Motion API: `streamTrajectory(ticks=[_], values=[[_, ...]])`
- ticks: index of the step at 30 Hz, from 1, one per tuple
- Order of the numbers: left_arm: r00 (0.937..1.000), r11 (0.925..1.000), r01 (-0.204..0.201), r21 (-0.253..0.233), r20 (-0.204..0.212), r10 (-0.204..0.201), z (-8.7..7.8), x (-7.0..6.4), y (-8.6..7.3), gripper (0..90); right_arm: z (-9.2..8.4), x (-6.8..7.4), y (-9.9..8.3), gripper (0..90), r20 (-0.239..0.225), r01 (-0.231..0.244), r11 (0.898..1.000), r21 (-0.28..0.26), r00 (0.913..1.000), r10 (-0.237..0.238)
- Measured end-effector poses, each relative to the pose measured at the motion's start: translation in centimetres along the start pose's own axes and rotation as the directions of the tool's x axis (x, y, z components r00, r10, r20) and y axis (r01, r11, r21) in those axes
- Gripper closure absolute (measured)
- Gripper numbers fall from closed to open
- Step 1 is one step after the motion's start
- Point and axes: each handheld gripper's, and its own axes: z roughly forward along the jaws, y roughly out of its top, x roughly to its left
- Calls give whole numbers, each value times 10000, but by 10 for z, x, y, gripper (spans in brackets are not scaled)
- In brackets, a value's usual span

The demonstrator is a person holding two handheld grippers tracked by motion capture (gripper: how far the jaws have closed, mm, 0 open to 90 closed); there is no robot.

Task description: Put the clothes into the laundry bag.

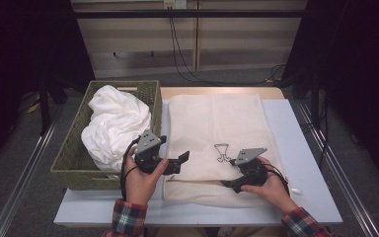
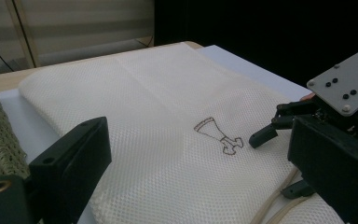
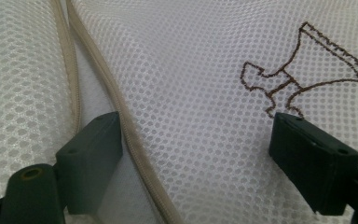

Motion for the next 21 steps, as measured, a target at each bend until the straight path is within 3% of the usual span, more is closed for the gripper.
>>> streamTrajectory(ticks=[4, 6, 9, 12, 14, 21], values=[[9999, 9999, 105, -6, -23, -105, 0, -1, 0, 60, -1, -1, -2, 251, 95, -125, 9996, -237, 9999, 127], [10000, 10000, 67, 8, -10, -67, 0, 0, 0, 60, -3, -2, -4, 377, 280, -278, 9987, -419, 9992, 290], [9999, 10000, 96, 2, 60, -96, 2, 0, -1, 62, -4, -1, -4, 498, 504, -297, 9979, -568, 9982, 326], [10000, 10000, 50, 25, 65, -50, 2, 1, -1, 63, -5, 2, -4, 596, 533, -56, 9982, -594, 9985, 87], [10000, 10000, 64, 25, 37, -64, 2, 1, -1, 64, -5, 2, -4, 718, 533, -48, 9981, -608, 9985, 80], [9999, 9999, 134, 44, 14, -135, 3, 0, -1, 66, -4, -2, -4, 795, 237, -98, 9979, -638, 9997, 114]])
